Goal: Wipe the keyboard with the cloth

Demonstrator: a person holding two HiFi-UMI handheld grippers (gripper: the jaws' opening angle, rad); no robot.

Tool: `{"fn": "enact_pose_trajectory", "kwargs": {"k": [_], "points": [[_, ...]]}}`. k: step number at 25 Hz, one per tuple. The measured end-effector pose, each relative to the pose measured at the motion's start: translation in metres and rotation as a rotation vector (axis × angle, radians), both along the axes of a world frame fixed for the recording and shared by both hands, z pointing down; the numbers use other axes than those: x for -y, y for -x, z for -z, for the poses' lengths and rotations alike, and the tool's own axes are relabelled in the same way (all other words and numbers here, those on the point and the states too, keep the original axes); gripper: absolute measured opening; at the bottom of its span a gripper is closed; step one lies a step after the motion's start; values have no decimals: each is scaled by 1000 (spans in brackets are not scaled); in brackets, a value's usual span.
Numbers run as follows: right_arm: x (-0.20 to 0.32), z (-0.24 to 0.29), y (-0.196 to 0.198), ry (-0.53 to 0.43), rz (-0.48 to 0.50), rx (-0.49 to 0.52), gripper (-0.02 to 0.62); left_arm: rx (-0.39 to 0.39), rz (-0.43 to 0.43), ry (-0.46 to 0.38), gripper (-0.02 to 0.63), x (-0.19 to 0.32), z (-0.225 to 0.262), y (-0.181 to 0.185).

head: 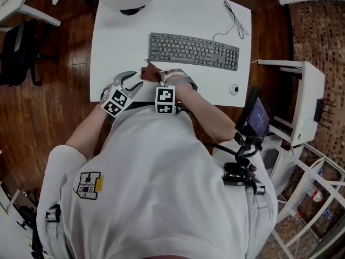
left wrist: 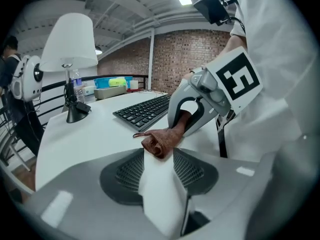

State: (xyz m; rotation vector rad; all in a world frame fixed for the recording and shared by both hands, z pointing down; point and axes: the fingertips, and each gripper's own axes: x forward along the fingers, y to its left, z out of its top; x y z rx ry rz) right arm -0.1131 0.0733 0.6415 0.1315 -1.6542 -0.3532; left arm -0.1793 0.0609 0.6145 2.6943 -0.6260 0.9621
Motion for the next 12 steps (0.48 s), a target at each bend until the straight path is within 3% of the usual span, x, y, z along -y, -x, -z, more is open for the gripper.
{"fn": "enact_pose_trajectory", "kwargs": {"k": [5,8,12], "points": [[2,1,0,10,-20,20,84,-6,-26,-6,160,-3,2,-1],[4,3,0,11,-80,63,115,-16,-36,-7,160,-7,3,-1],[-1,15,-4,47,-269,219,289,-65,-22,6,160,-9,6,-4]]}}
